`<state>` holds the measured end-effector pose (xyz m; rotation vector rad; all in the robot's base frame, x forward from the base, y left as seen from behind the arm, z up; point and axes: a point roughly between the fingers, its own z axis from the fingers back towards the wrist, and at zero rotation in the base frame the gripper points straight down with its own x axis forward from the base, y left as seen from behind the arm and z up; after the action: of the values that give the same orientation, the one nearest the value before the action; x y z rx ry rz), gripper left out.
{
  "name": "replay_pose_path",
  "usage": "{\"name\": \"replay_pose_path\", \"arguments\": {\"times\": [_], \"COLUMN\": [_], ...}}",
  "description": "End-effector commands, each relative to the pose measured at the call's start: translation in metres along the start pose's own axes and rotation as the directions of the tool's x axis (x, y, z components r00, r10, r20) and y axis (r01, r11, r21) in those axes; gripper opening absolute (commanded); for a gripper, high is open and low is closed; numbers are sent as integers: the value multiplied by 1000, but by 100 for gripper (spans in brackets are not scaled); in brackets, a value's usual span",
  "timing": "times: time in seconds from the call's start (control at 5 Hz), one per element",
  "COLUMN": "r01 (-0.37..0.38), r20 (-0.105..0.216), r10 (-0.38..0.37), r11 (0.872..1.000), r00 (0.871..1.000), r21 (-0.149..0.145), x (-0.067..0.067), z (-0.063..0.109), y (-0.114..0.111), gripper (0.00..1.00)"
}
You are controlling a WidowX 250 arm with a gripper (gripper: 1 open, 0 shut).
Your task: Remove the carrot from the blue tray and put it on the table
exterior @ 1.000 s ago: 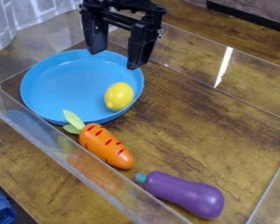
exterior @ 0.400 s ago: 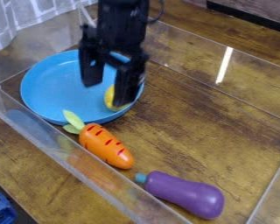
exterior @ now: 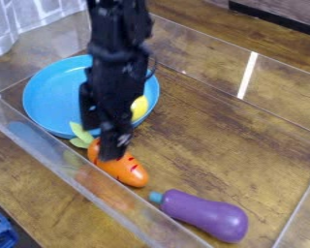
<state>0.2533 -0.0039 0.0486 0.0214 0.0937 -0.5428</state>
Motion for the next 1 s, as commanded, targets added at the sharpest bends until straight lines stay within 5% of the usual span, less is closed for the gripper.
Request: {"name": "replay_pose_path", "arguments": {"times": [0.0,0.2,0.6,0.8], "r01": [116,164,190,140], "r20": [62,69,77,80], "r10": [-120,-170,-196,-146], "r11": [991,983,978,987], "r00": [991,983,978,986], "r21": [64,78,83,76], "x": [7,7,11,14], "z": [-6,-23,-26,-25], "y": [1,4,-17,-24], "gripper": [100,100,100,100]}}
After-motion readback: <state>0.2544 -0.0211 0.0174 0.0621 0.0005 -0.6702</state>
